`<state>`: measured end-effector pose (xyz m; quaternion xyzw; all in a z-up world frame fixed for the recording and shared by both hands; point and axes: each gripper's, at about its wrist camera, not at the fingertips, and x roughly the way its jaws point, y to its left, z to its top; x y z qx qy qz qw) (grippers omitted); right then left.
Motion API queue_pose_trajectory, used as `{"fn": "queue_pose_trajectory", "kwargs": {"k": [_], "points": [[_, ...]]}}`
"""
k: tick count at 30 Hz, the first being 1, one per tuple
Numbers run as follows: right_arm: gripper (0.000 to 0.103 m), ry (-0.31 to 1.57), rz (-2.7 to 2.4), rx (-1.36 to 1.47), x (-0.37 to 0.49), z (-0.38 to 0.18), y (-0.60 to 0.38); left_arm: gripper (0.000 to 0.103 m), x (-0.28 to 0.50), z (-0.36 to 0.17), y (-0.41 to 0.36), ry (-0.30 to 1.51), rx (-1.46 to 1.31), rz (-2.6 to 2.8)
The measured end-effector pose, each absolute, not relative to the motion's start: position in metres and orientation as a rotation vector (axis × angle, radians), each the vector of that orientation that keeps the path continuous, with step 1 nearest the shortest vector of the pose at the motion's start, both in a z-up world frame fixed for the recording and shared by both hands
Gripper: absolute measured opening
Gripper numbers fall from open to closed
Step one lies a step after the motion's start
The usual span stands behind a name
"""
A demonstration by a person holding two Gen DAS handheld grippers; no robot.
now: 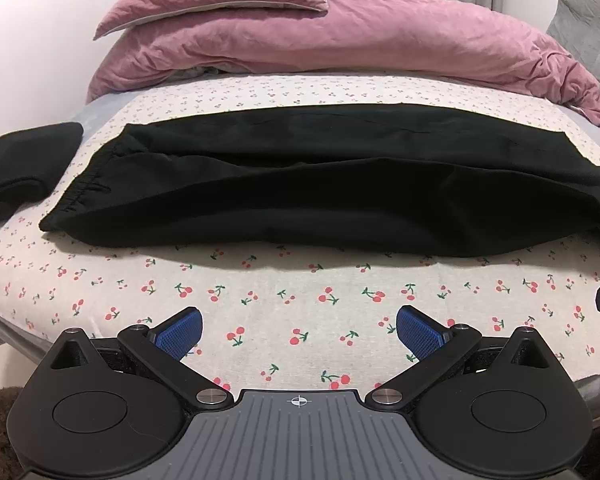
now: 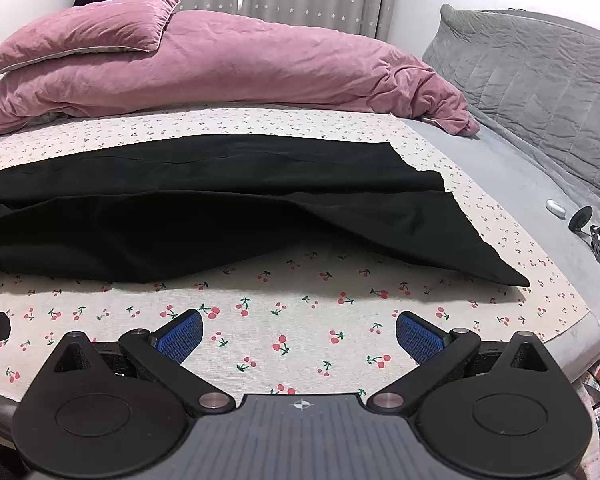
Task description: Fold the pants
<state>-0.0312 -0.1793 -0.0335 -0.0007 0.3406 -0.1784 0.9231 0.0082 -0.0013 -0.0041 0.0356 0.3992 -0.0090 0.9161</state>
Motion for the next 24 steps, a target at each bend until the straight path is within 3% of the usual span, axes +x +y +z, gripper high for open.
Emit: {"fn": "queue_pose_trajectory", "kwargs": {"k": [24], "points": [[0.103,0.703,-0.351,-0.021,-0.0290,-0.0323,-0.1710,0.103,0.0070,-0.0022,-0.0009,0.815,0.071,-0.018]]}}
